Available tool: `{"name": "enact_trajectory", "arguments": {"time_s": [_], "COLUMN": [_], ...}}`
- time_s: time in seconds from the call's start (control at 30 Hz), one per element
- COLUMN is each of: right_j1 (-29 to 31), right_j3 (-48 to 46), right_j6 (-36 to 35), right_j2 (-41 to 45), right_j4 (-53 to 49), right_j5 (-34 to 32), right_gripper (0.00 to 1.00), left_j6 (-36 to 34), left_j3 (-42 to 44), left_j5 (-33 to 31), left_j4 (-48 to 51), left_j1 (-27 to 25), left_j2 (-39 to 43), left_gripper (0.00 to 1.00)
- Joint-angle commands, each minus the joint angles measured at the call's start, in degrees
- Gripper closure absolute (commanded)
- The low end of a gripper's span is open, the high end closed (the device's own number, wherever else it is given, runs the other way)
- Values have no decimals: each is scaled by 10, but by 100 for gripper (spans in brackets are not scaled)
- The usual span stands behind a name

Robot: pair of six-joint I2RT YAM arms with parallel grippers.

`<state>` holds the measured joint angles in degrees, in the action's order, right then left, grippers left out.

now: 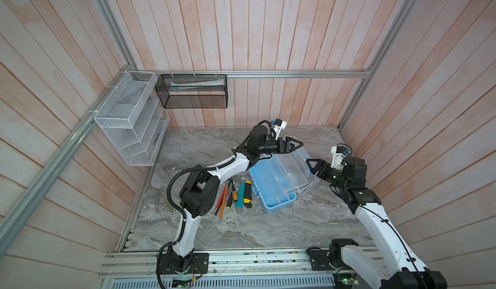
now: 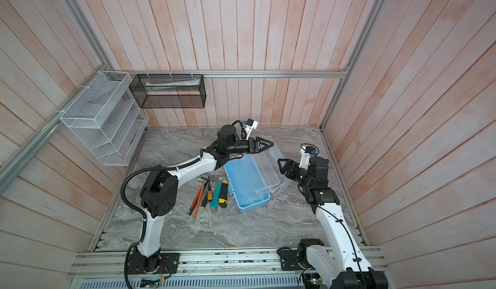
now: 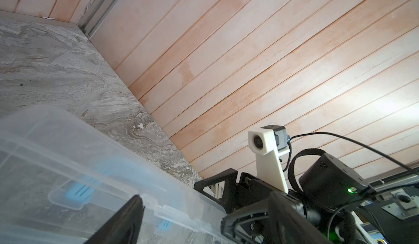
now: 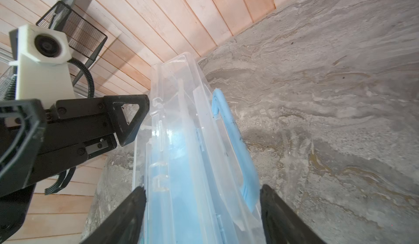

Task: Pack the tool kit

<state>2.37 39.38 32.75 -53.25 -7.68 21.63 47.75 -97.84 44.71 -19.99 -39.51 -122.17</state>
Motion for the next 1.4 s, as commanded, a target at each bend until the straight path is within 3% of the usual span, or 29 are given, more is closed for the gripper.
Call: {"name": "enact_trajectory", "arguments": {"time_s": [0.0, 0.13, 0.23, 0.37, 0.53, 0.77, 1.0, 1.37], "right_j1": [-2, -3, -6, -6, -4, 23, 60, 69], "right_j3": [-3, 34, 40, 38, 38, 43, 53, 54], "right_j6": [-13, -59, -73, -68, -63, -56, -50, -41], "right_j2": [16, 22, 34, 33, 22, 3, -20, -46], "right_j4": [-26, -98, -108, -101, -91, -82, -77, -57], "right_j5": [-36, -124, -148, -136, -101, -101, -120, -119], "right_gripper": [22, 22, 22, 25, 33, 37, 37, 36], "left_j6": [-31, -51, -69, -105, -158, -173, -180, -197], "left_j3": [-13, 57, 115, 197, 295, 372, 365, 311], "left_j5": [15, -14, -38, -78, -192, -288, -292, -276], "left_j4": [35, 36, 44, 75, 145, 210, 237, 252], "left_j1": [0, 16, 33, 50, 54, 57, 69, 80], "left_j2": [-3, 45, 89, 155, 231, 271, 242, 185], "left_gripper": [12, 12, 12, 12, 13, 19, 20, 20]}}
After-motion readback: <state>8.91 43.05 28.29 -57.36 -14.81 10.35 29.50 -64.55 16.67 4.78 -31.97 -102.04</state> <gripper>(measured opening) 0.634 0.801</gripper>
